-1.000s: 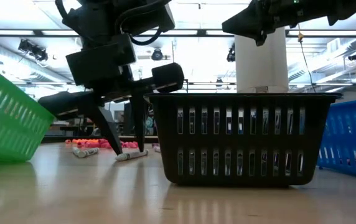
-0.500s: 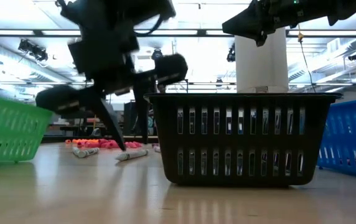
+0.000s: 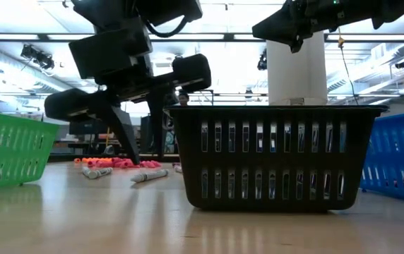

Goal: Sort crayons
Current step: Put the white crayon into the green bin, then put the red crayon into the left blue bin

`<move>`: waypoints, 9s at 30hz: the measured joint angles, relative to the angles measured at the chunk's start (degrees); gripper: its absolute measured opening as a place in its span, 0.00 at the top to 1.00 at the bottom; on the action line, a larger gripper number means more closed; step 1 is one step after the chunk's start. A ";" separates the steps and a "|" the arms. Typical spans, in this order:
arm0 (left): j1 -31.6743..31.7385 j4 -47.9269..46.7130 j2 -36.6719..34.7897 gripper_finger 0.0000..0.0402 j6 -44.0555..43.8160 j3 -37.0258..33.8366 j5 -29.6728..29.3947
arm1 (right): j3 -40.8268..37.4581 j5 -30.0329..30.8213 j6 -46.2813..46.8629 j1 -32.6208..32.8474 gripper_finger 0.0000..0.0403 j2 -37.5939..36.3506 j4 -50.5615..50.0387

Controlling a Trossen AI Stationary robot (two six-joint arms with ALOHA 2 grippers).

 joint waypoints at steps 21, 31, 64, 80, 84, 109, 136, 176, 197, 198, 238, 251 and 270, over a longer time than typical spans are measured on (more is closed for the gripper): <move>3.68 -5.11 1.72 0.65 8.09 5.01 9.20 | -0.02 0.04 1.59 0.00 0.78 0.00 -1.24; 4.70 -4.79 4.81 0.65 10.33 5.01 10.11 | -0.07 0.05 1.70 0.00 0.78 0.00 -1.98; 4.19 -16.87 7.26 0.99 5.92 15.06 7.98 | -0.04 0.00 1.70 0.00 0.78 0.02 -2.54; 3.52 -12.64 7.10 0.68 0.07 10.57 7.08 | -0.04 0.02 1.55 1.44 0.78 0.02 -1.30; 3.92 -11.06 7.10 0.63 0.66 9.54 8.40 | -0.04 0.02 1.53 1.46 0.78 0.02 -1.20; 6.48 -12.92 9.95 0.97 0.77 9.77 10.94 | -0.02 0.04 1.26 1.46 0.78 0.02 -1.42; 0.27 -19.92 7.23 0.96 -14.86 10.73 -5.49 | -0.02 0.04 1.75 1.57 0.78 0.02 -1.07; -16.24 -25.79 -8.61 0.96 -94.15 10.84 5.30 | -0.04 -0.57 1.72 4.46 0.78 0.00 2.01; -29.36 -22.98 -8.76 0.96 -128.90 -3.17 -8.82 | -0.04 -0.55 -1.49 4.46 0.78 0.00 7.29; -29.35 -22.88 -8.76 0.96 -129.99 -3.59 -8.98 | -0.04 -0.55 -1.51 4.46 0.78 0.00 7.43; -15.73 -33.73 -8.83 0.69 -116.19 7.96 -1.85 | -0.04 -0.57 -0.42 4.46 0.78 0.00 7.38; -5.45 -27.76 -8.83 0.69 -79.79 5.58 -20.47 | -0.04 -0.61 0.65 4.52 0.78 0.00 3.36; 17.49 0.97 -8.82 0.69 -61.71 -0.68 -10.89 | -0.04 2.98 3.31 4.52 0.78 0.00 -4.35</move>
